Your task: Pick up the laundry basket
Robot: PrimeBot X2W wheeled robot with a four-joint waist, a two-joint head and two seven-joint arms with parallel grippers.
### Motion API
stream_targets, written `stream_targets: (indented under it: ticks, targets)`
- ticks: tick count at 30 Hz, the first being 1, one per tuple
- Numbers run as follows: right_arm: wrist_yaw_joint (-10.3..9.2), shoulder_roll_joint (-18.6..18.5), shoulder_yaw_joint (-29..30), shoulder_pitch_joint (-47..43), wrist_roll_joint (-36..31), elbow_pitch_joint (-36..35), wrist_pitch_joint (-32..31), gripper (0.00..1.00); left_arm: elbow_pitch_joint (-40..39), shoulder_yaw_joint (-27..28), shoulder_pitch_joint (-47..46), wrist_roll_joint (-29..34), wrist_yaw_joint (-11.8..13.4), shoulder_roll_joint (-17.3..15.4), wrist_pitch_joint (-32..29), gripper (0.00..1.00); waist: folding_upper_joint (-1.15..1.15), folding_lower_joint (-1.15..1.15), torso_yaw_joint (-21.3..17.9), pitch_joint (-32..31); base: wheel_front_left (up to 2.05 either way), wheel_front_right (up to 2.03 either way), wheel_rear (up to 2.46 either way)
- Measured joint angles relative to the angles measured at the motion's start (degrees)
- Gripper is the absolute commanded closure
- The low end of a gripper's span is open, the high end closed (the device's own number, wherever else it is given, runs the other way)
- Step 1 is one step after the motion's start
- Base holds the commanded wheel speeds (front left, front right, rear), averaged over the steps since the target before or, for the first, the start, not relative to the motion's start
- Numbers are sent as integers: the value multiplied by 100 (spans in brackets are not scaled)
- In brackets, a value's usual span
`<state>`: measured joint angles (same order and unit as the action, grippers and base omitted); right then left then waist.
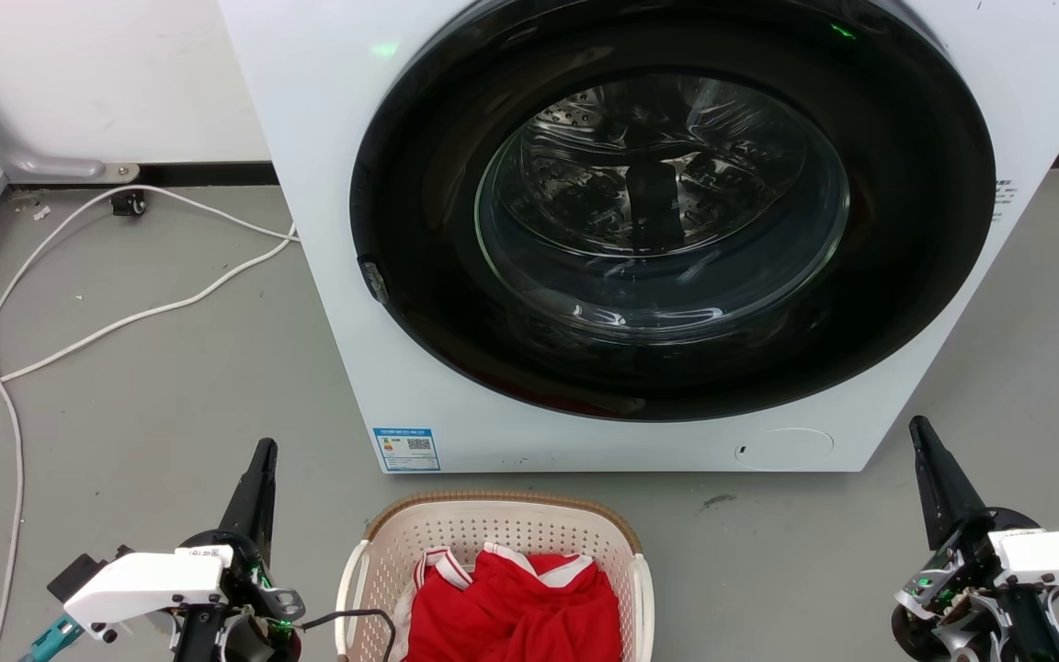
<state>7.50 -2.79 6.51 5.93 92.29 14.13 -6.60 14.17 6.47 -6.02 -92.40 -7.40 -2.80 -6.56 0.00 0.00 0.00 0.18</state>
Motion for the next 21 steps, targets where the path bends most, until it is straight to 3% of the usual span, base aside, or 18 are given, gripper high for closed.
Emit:
stream_targets:
  ticks: [21]
  targets:
    - [0, 0, 0, 0, 0, 0, 0, 100, 0, 0, 0, -1, 0, 0, 0, 100, 0, 0, 0, 0, 0, 0, 0]
